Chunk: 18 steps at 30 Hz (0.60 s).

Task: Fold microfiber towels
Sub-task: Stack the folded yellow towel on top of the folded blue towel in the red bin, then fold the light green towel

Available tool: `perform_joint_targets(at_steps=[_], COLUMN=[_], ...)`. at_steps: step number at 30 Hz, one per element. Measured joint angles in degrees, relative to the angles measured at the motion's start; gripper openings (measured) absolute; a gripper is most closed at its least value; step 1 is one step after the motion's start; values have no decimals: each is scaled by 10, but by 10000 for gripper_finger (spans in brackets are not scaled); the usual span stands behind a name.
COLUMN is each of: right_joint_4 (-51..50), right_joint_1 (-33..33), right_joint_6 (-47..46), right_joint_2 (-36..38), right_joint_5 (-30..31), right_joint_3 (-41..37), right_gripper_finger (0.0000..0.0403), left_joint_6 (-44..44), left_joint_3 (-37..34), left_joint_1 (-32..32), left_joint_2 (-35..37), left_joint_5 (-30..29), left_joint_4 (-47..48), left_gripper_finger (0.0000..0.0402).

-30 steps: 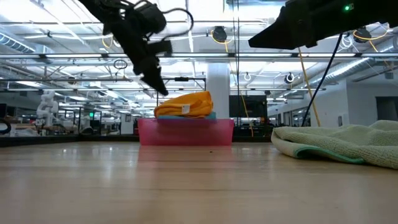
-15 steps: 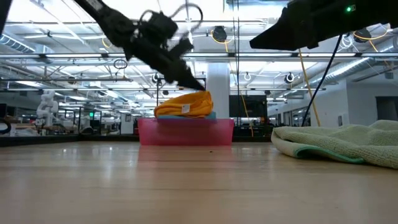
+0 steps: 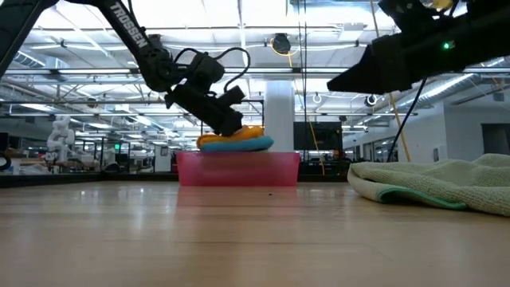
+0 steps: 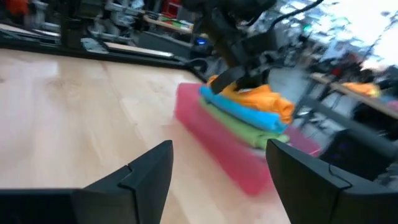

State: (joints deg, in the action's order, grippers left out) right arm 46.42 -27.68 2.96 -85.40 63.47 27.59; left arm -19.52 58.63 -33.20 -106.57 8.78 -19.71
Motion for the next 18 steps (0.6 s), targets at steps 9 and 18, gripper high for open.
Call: perform_joint_targets(at_steps=[9,18], right_joint_4=[-3,-130], right_joint_1=[3,6], right_joint_6=[-59,-230], right_joint_2=[0,0], right_joint_5=[-23,-194], right_joint_3=[-18,-18], right_gripper_finger=[248,230], left_joint_6=[24,38], left_joint_3=[0,0], left_joint_1=[16,10], left_joint_2=[31,156], left_joint_5=[31,31], left_joint_4=[8,92], left_gripper_finger=[33,33])
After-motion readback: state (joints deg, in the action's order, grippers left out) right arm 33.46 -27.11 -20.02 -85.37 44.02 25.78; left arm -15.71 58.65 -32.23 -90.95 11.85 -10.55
